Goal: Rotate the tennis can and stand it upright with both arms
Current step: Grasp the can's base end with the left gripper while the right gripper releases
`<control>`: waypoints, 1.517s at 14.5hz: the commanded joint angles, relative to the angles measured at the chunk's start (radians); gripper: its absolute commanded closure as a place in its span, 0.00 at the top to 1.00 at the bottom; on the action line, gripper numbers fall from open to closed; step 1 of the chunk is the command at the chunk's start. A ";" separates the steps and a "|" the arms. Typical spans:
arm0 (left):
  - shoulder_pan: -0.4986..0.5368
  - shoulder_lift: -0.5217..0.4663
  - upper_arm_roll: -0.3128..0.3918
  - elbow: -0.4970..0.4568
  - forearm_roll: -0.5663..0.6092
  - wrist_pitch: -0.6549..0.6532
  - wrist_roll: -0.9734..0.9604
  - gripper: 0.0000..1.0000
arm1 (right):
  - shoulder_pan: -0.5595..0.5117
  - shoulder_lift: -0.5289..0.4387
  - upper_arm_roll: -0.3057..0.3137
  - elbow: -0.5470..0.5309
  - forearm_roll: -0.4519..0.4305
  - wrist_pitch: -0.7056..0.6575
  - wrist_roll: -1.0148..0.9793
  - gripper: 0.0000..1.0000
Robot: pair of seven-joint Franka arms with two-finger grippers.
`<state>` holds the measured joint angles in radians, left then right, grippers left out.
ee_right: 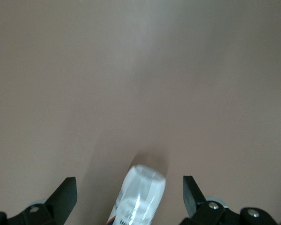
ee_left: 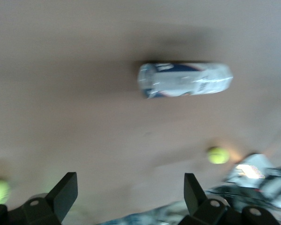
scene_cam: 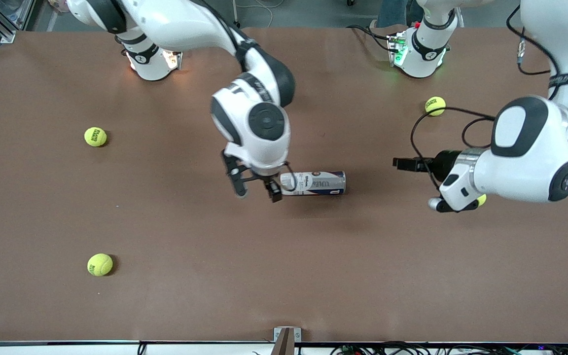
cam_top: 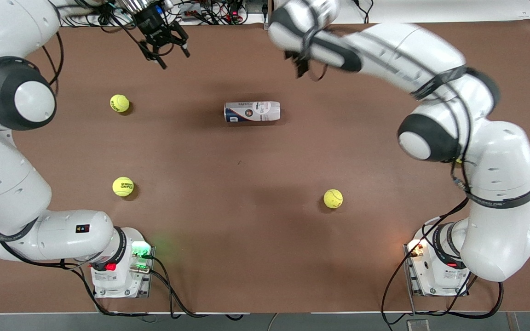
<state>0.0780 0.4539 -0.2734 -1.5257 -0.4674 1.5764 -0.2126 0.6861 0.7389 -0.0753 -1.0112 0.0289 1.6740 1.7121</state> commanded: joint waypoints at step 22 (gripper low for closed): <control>-0.106 0.218 -0.007 -0.403 -0.858 0.596 0.823 0.98 | -0.727 -0.337 0.005 -0.308 -0.050 -0.066 -1.813 1.00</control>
<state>-0.0142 0.6602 -0.2806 -1.9411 -1.2921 2.1526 0.5897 -0.0241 0.4439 -0.0888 -1.2778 -0.0043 1.6041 -0.0623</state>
